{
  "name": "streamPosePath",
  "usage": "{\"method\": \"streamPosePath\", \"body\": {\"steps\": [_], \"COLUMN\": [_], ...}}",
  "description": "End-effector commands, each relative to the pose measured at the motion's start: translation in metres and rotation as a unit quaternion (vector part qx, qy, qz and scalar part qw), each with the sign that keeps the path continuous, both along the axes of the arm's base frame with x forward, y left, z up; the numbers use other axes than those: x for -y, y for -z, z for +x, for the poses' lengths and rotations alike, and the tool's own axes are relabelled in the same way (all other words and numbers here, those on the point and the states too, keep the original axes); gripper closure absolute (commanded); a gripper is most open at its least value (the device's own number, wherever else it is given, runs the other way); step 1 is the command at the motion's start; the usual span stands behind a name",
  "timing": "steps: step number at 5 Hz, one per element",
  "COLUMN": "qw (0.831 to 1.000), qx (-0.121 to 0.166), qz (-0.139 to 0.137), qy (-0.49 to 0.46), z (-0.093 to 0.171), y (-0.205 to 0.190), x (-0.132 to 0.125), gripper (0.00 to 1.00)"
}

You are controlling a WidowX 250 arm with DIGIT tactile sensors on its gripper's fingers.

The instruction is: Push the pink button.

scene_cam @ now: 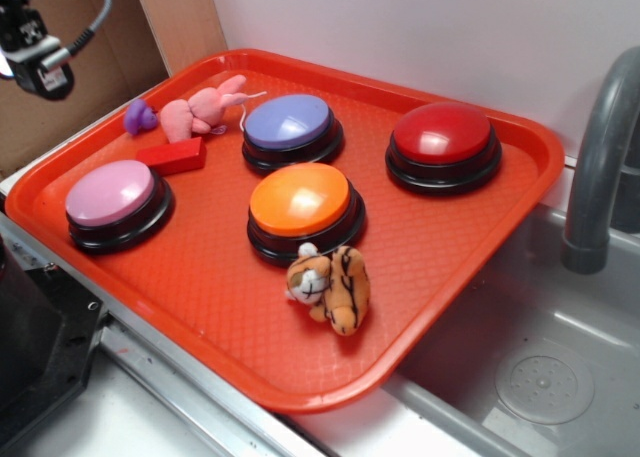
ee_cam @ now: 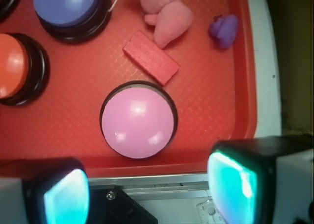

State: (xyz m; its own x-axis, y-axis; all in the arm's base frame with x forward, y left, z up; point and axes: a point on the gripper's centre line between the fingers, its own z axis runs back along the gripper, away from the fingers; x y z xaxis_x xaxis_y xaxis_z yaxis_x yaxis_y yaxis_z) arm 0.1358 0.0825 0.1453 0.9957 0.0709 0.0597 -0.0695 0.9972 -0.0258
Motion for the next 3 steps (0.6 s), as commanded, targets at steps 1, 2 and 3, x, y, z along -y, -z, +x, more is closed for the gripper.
{"method": "streamPosePath", "body": {"steps": [1, 2, 3], "qw": [0.999, 0.998, 0.998], "qx": [0.040, 0.049, 0.049], "qz": [0.016, 0.020, 0.019], "qy": [-0.021, -0.025, -0.032], "z": [-0.004, -0.008, -0.011], "y": [-0.032, -0.041, -0.046], "x": [-0.009, -0.009, -0.009], "gripper": [0.00, 0.00, 0.00]}}
